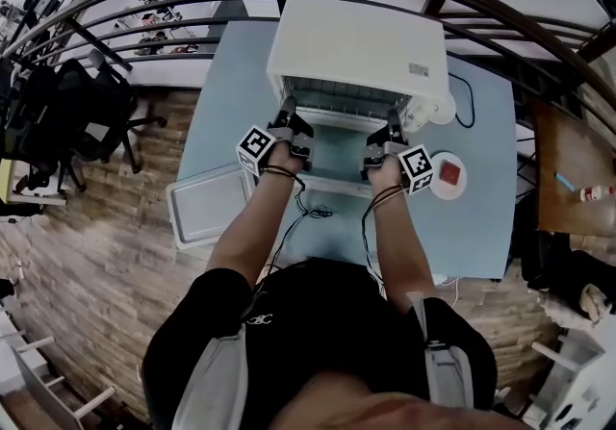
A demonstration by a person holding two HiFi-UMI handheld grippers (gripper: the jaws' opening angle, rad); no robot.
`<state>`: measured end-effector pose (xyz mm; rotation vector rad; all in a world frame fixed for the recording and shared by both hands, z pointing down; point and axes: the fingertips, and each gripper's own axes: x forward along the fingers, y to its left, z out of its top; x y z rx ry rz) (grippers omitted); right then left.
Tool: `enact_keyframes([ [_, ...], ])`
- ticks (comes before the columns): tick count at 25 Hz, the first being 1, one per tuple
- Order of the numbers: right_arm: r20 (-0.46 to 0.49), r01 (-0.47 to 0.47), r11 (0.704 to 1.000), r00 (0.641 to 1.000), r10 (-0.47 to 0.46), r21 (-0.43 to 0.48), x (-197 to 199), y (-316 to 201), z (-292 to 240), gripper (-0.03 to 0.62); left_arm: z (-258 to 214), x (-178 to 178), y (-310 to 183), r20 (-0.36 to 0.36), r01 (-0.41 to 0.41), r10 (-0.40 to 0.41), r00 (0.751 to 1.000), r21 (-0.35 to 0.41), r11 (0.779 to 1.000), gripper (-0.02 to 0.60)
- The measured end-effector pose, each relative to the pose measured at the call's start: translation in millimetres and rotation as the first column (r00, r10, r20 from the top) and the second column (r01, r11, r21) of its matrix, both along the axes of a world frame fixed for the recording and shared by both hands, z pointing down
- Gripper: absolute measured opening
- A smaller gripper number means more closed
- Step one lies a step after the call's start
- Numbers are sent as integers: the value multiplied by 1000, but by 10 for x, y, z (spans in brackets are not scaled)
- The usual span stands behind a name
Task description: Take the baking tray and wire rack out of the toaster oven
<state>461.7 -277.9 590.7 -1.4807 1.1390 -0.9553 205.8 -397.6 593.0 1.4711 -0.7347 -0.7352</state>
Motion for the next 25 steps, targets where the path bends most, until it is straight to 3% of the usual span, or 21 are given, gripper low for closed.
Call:
enact_keyframes([
  [11,-25,8,1000,1000,-8,-9,-279,523,77,5,12,-228,509,73,-135,131,989,48,990,17],
  [25,-15,3,1000,1000,-4,-21,-692,1188,74,3,-45,-568,1075,80,-221,215,973,64,973,17],
])
